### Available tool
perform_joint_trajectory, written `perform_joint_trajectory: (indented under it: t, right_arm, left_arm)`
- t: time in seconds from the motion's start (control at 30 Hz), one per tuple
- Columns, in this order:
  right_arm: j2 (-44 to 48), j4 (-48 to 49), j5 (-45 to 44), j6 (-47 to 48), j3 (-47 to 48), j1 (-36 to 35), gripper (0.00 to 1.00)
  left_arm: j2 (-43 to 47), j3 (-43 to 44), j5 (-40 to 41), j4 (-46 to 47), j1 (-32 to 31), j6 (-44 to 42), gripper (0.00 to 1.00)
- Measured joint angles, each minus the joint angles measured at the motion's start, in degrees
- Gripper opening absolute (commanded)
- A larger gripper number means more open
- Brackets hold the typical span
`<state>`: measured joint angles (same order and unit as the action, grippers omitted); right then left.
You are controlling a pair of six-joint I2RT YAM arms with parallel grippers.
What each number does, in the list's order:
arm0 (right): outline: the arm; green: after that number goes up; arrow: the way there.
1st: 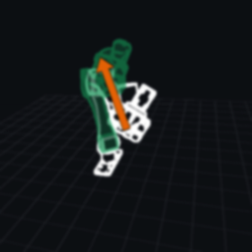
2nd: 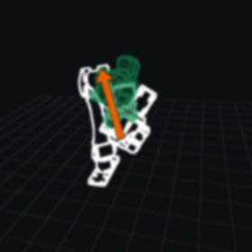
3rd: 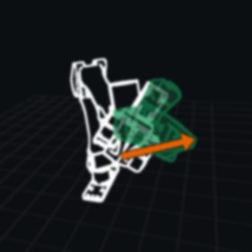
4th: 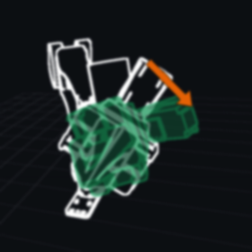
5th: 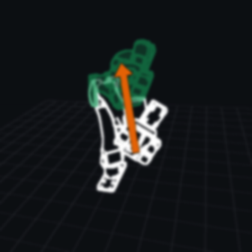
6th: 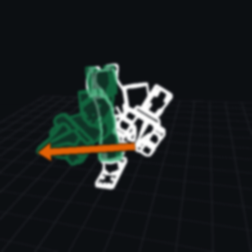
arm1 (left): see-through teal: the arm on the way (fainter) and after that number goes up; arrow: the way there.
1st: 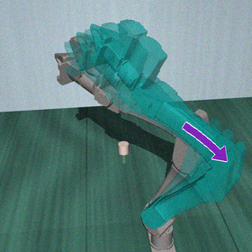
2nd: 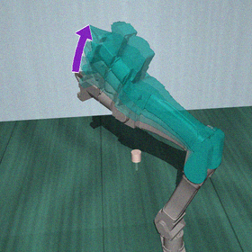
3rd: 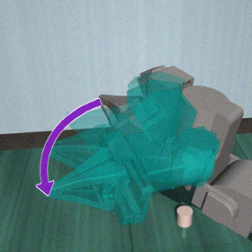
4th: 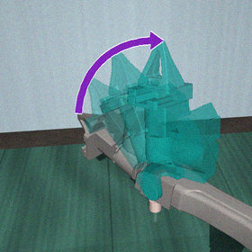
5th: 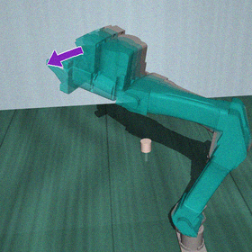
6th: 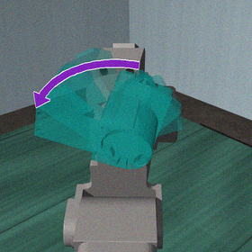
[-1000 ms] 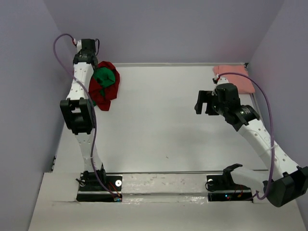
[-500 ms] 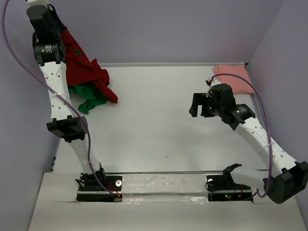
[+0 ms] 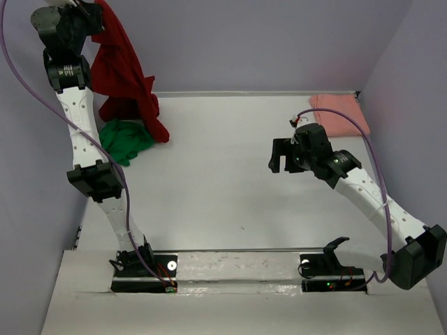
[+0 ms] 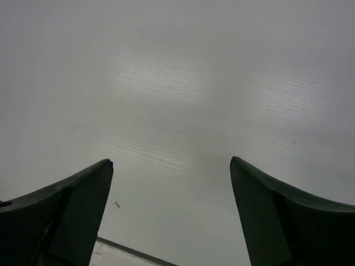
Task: Fold and stack the t-shirts
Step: Grab the tshirt from the pile
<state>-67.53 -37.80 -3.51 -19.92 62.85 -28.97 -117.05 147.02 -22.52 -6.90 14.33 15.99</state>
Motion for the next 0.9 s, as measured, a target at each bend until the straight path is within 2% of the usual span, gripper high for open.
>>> perform_joint_trajectory:
  t: [0.2,0.47,0.6,0.63,0.7,0.8,0.9]
  right_arm:
    - [-0.09,0.07,-0.83,-0.61,-0.07,-0.74,0.91]
    - [-1.57,0.33,-2.64,-2.08,-1.46,-3.52,0.89]
    - [-1.57,0.07,-8.83,-3.02,-1.57,-4.81,0.65]
    - [-1.62,-0.35,-11.65,-3.15,-1.33,-4.94,0.30]
    - [-2.05,-1.86,-18.29,-3.50,0.46,-4.92,0.00]
    - [-3.69,-2.73,-28.02,-3.91,5.14,-4.85,0.00]
    - [-5.90,-2.45,-33.81,-2.49,10.56,-4.63,0.00]
  left_arm:
    - [0.42,-0.07,-9.79,4.31,-2.62,4.07,0.00]
    - [5.99,-3.15,-19.54,5.11,-12.61,5.90,0.00]
    - [11.69,-5.77,-20.70,4.61,-15.30,6.14,0.00]
    - [13.09,-6.01,-20.59,3.98,-15.80,6.19,0.00]
    - [16.22,-6.01,-19.93,2.03,-16.94,5.49,0.00]
    - [21.55,-6.47,-17.86,-1.73,-19.43,3.26,0.00]
    - [27.17,-7.19,-15.52,-5.64,-20.81,0.74,0.00]
